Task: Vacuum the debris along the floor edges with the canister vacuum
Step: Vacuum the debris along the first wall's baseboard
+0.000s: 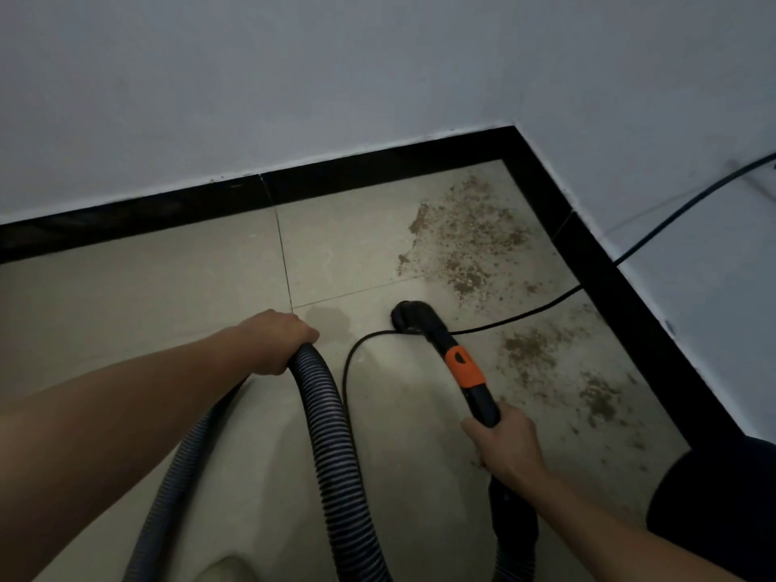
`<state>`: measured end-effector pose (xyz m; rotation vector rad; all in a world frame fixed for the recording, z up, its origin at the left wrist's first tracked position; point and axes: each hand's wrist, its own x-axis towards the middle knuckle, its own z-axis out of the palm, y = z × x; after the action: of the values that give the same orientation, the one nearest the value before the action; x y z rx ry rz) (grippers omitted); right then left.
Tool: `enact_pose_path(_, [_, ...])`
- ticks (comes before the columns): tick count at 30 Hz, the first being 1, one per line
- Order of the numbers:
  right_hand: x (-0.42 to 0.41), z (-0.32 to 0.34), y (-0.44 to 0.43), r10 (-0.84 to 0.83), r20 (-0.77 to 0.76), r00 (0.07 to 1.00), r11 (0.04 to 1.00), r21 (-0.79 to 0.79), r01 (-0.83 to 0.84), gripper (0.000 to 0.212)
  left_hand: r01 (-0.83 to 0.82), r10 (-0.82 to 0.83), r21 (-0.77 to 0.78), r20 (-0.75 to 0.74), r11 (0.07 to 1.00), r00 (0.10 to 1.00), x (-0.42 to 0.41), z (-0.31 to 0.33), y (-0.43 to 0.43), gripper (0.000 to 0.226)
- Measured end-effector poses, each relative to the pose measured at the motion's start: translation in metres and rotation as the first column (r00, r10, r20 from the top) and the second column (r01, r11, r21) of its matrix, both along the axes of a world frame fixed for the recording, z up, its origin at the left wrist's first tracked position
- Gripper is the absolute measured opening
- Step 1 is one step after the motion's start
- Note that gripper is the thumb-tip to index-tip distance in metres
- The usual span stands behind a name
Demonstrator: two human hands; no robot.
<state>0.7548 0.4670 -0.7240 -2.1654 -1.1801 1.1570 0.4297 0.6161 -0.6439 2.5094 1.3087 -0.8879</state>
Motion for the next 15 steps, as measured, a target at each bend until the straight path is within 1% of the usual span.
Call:
enact_pose_path(2, [-0.003,-0.002,0.001,0.001,-0.001,1.000,1.000,-0.003,-0.001,0.018,-0.002,0.002,-0.001,-0.003,1.000,1.000,0.000,0.000,-0.002,0.028])
enact_pose_path(6, [0.012,-0.003,0.027,-0.191,0.036,0.981,0.981,0.018,0.191,0.016,-0.068,0.068,0.022,-0.003,0.997,0.998,-0.009,0.006,-0.001,0.029])
enact_pose_path(8, [0.019,-0.002,0.045,-0.247,0.041,0.968,0.969,0.031,0.246,0.018,-0.121,0.122,0.037,-0.007,0.992,0.993,-0.016,0.011,0.002,0.027])
enact_pose_path(11, [0.013,-0.002,0.066,-0.206,0.034,0.978,0.978,0.041,0.205,0.019,-0.168,0.169,0.052,-0.009,0.984,0.986,-0.023,0.016,0.005,0.026])
enact_pose_path(13, [0.004,-0.001,0.078,-0.141,0.041,0.989,0.989,0.046,0.139,0.017,-0.172,0.173,0.056,-0.009,0.983,0.985,-0.026,0.018,0.004,0.025])
enact_pose_path(15, [-0.003,0.000,0.088,-0.112,0.054,0.992,0.993,0.049,0.110,0.017,-0.170,0.170,0.052,-0.010,0.984,0.985,-0.026,0.018,0.003,0.024])
